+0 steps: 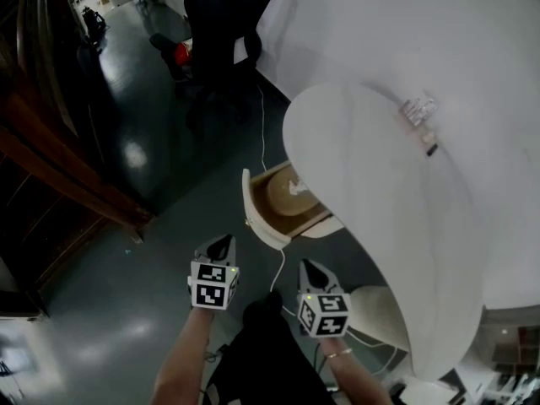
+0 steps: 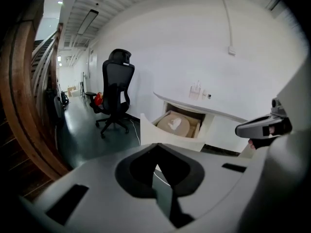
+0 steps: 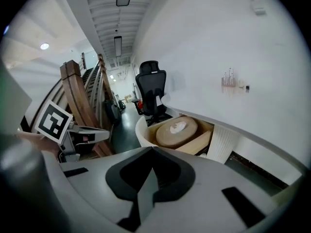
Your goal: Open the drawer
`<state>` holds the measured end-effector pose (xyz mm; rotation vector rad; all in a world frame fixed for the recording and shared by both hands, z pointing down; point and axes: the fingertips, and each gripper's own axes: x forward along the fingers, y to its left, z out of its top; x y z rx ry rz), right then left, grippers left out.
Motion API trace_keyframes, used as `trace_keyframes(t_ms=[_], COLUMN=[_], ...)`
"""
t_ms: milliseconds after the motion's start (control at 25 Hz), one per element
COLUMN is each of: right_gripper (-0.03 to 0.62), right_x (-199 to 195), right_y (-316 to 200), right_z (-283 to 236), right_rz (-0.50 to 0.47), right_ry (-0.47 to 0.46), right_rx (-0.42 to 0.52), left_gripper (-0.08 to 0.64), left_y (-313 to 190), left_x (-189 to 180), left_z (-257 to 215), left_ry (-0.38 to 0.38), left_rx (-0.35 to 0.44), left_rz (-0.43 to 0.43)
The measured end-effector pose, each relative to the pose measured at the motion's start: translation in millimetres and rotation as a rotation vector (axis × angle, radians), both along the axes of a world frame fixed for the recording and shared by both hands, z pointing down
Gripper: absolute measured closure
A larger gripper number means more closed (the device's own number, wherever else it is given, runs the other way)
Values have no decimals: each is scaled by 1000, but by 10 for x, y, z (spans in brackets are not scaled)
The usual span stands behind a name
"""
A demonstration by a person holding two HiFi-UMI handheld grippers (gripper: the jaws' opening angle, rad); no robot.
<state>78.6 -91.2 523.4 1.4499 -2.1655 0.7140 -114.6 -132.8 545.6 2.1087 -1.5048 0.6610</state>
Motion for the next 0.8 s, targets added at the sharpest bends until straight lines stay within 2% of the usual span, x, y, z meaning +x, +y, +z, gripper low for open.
trace_keyframes(t_ms=[520, 800], right_gripper=[589, 589], right_x=[71, 119], right_y=[-67, -2], right_z=[-729, -922], right_rz=[25, 28], right_ry=[-60, -77], right_rx=[163, 211], left_gripper=[557, 557], left_y=[213, 348], left_x=[-14, -14], left_z=[-951, -1228], left_ry=[43, 64], left_rx=[163, 220], left_rz=[-3, -16])
